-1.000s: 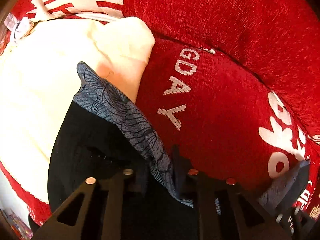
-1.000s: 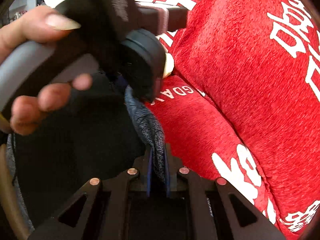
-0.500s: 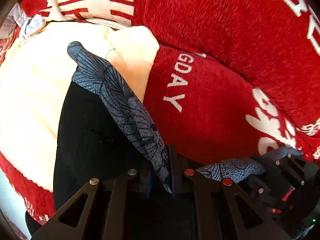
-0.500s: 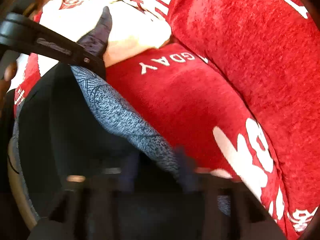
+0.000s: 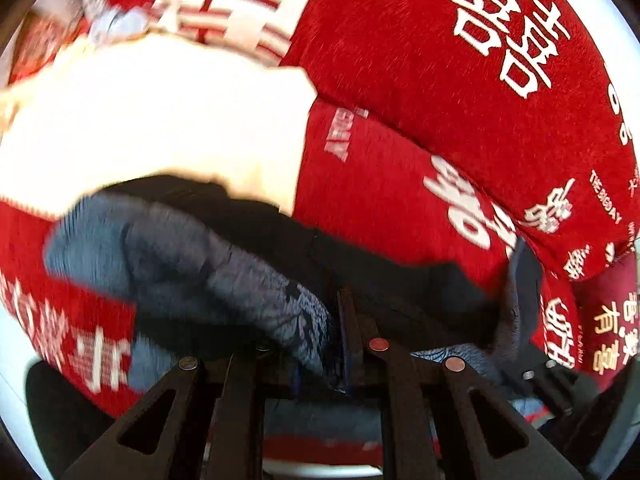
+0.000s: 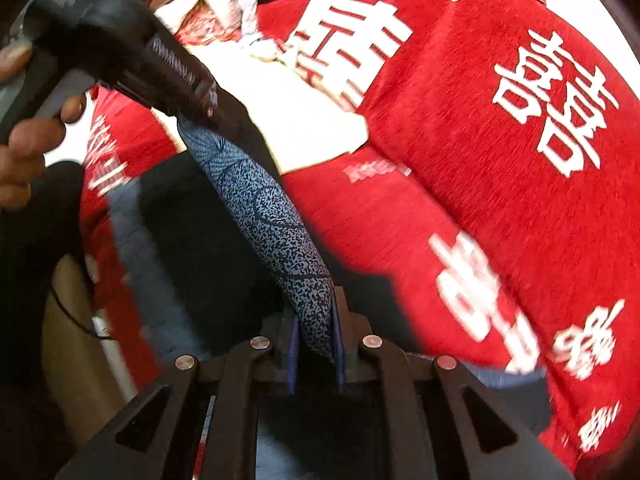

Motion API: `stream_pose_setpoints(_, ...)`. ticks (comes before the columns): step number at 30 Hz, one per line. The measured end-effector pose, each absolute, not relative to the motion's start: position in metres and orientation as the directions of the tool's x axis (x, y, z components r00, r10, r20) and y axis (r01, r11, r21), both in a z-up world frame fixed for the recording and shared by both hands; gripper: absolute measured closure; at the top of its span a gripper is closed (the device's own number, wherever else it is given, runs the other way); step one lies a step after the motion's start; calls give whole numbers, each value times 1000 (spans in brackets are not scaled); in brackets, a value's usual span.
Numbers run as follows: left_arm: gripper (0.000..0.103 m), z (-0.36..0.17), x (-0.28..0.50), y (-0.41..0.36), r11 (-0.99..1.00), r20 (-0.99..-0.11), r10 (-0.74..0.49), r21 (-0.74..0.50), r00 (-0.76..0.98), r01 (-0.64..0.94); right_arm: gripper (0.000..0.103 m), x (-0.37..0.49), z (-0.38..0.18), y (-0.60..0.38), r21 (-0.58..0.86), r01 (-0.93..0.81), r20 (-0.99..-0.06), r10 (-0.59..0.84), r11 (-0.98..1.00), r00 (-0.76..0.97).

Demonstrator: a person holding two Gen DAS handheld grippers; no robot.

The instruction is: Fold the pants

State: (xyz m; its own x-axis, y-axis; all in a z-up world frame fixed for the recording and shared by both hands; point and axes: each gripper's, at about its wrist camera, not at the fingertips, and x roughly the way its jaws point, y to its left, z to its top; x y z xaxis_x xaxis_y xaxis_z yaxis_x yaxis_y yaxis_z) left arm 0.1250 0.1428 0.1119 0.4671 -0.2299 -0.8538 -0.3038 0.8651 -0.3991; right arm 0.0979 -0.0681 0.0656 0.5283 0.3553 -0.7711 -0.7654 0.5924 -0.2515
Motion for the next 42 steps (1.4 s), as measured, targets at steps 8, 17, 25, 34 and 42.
stream_pose_setpoints(8, 72, 31, 65, 154, 807, -848, -306, -472, 432, -355, 87, 58, -2, -53, -348, -670, -766, 214, 656, 606)
stream_pose_setpoints(17, 32, 61, 24, 176, 831, -866, -197, -396, 460, -390, 31, 47, 53, -79, -216, -710, -758, 343, 670, 555)
stream_pose_setpoints(25, 32, 73, 97, 134, 911, -873, -131, -292, 469, -291, 28, 129, 44, -71, -74, -513, -814, 245, 855, 527)
stream_pose_setpoints(34, 17, 41, 91, 79, 981, -923, -37, -106, 382, -161, 28, 91, 41, -138, 15, -399, -825, 237, 917, 514)
stream_pose_setpoints(42, 17, 57, 123, 29, 988, -929, -95, -133, 358, -83, 17, 211, 68, -239, -17, -26, -850, -1, 1000, 526)
